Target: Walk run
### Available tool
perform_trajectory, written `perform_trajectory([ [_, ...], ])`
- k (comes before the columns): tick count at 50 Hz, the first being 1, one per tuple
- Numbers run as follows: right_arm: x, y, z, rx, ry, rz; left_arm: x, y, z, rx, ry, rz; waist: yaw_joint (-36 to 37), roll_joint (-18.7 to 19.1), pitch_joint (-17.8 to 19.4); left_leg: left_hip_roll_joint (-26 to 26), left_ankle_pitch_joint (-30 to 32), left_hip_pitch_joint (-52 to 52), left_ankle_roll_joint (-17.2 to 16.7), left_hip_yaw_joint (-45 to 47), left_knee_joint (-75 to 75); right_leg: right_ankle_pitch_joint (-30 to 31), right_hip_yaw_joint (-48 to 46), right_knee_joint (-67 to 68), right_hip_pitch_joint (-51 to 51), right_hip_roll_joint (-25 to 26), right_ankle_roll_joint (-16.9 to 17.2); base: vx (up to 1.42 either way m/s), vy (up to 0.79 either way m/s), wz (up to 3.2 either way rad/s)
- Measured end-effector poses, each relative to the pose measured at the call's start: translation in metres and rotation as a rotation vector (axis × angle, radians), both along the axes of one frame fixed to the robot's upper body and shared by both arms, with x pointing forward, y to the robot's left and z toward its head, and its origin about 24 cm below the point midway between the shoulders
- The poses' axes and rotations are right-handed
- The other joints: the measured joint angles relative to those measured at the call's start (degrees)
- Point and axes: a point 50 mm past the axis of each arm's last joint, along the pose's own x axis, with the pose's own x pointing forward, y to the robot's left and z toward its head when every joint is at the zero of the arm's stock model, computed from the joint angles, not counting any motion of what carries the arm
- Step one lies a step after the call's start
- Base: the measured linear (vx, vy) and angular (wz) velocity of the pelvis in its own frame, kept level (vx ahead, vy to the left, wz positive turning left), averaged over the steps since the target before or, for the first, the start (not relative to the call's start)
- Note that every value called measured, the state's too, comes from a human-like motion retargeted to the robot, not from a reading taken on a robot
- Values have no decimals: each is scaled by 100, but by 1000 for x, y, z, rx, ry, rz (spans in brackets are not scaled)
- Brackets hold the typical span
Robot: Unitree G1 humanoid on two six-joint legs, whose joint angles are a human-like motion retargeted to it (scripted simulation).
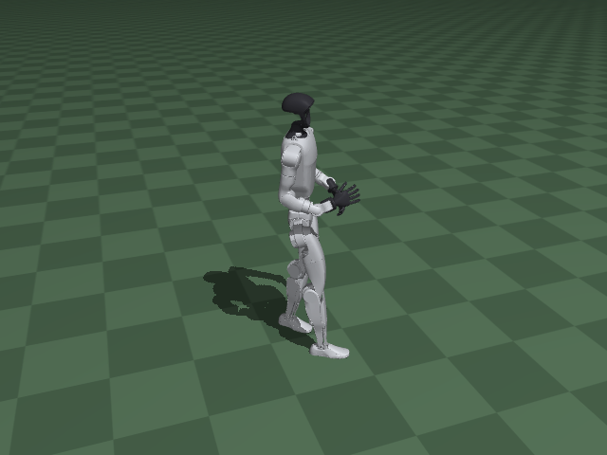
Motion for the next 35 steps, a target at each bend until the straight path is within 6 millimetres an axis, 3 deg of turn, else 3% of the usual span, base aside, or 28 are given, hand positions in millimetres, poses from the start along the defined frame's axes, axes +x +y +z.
perform_trajectory([
  [5,-1,-2,-4,10,26,-1,-50,0,-29,106,237,-207,182,108,-84,96,202,29,-228,-85,360,-284,30,-195,344,298,-402,41,-28,43],
  [7,3,-5,-3,-8,18,12,-66,-8,-37,93,296,-198,198,190,-85,198,515,-45,-464,-19,570,-363,-469,-249,481,301,-489,28,-13,33],
  [9,8,-7,1,-28,0,20,-68,-14,-40,78,290,-145,199,234,-63,271,920,-173,-793,44,898,-449,-356,-242,561,399,-694,27,-18,54],
  [11,12,-10,4,-40,-18,14,-62,-17,-40,59,266,-120,92,217,-28,239,1440,-373,-1267,27,1388,-521,-438,-195,619,418,-899,23,-27,118],
  [13,15,-11,7,-39,-35,4,-56,-18,-39,47,258,-145,-32,175,-18,279,1844,-671,-2071,194,1934,-629,-582,-154,693,412,-1055,14,-21,138],
  [15,18,-12,9,-35,-47,-4,-47,-22,-37,46,252,-191,-96,89,-2,264,2072,-863,-2672,869,2331,-752,-607,-113,843,180,-1002,17,11,118],
  [18,27,-13,14,-7,-60,-4,-25,-30,-31,42,181,-170,-169,-17,-43,388,2103,-1269,-2672,1760,2853,-829,-950,-81,931,-30,-992,13,0,116],
  [22,35,-6,25,22,-97,33,-3,-53,-22,-118,101,16,-69,-94,-154,1309,1579,-1721,-2608,2477,2913,-992,-1174,-83,1025,373,-1361,13,-44,67],
  [28,43,6,44,69,-168,101,17,-107,-6,-661,257,143,10,-94,-184,2055,1227,-2052,-1682,3418,1540,-1260,-1448,-69,1287,625,-1514,20,-11,71],
  [31,44,13,53,83,-209,150,22,-125,4,-883,345,95,119,-102,-158,2104,1104,-2103,-1354,3744,607,-1384,-1481,-87,1436,710,-1544,26,-2,24],
  [35,43,23,64,81,-262,210,26,-131,15,-988,345,28,137,-145,-124,1806,1601,-2157,-1225,3538,-304,-1531,-1553,-107,1624,708,-1529,29,3,25],
])
